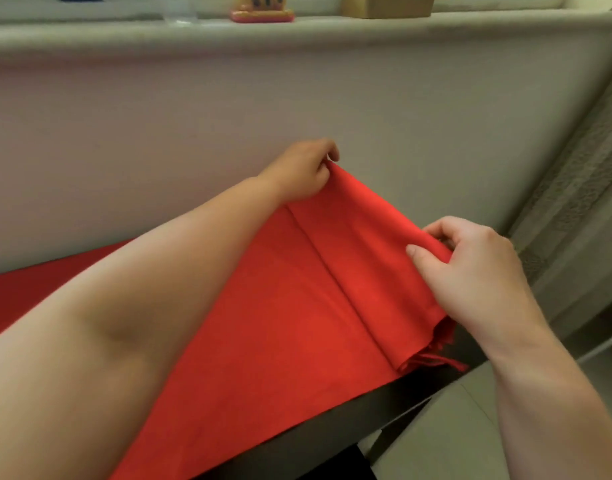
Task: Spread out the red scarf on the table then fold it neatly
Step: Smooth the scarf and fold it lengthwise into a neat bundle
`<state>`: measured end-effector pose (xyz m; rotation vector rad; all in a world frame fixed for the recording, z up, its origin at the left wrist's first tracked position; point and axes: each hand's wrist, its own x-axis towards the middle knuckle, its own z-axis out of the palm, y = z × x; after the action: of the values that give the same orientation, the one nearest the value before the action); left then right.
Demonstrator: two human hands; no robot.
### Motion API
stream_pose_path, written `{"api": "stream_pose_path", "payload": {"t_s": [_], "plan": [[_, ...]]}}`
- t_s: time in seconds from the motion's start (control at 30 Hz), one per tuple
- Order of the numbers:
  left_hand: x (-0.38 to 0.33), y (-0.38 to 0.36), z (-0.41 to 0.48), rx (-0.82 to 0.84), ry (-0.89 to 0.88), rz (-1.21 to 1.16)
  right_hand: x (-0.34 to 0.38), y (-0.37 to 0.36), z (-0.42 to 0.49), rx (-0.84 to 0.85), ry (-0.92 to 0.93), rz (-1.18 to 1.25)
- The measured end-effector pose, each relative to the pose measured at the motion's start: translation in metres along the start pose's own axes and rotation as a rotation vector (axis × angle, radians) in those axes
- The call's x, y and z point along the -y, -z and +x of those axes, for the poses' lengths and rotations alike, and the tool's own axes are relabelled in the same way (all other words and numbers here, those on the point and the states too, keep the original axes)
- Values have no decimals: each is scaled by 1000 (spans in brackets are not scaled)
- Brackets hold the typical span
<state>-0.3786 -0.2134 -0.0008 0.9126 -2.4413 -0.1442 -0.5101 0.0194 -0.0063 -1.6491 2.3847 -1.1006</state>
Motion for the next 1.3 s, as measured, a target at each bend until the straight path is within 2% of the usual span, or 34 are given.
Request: {"api": "stream_pose_path", "payload": {"t_s": [0.17,0.37,0.43,0.6,0.7,0.73,0.83,0.87,0.97,1.03,1.17,1.3], "plan": [[22,38,-56,-155,273,-199,50,-9,-38,183,161,168],[53,19,-120,-49,737,-269,74,-68,-84,436,316,23],[53,11,-133,12,807,-216,76,-83,-94,506,334,-29],[47,16,-138,-22,764,-177,78,-87,-98,491,355,-18],[45,12,-142,100,799,-23,77,-84,-97,602,339,-2],[42,11,-142,120,775,68,76,-82,-95,591,325,29],[30,7,-143,122,540,201,67,-87,-85,347,338,-12],[28,3,-145,177,485,204,64,-90,-83,336,325,-97],[25,-14,-159,421,490,215,51,-103,-85,508,310,-337],[26,-20,-163,455,513,236,44,-106,-87,557,320,-391],[25,-16,-150,427,508,276,38,-95,-84,564,300,-307],[14,-18,-128,425,371,260,14,-75,-80,472,225,-150]]}}
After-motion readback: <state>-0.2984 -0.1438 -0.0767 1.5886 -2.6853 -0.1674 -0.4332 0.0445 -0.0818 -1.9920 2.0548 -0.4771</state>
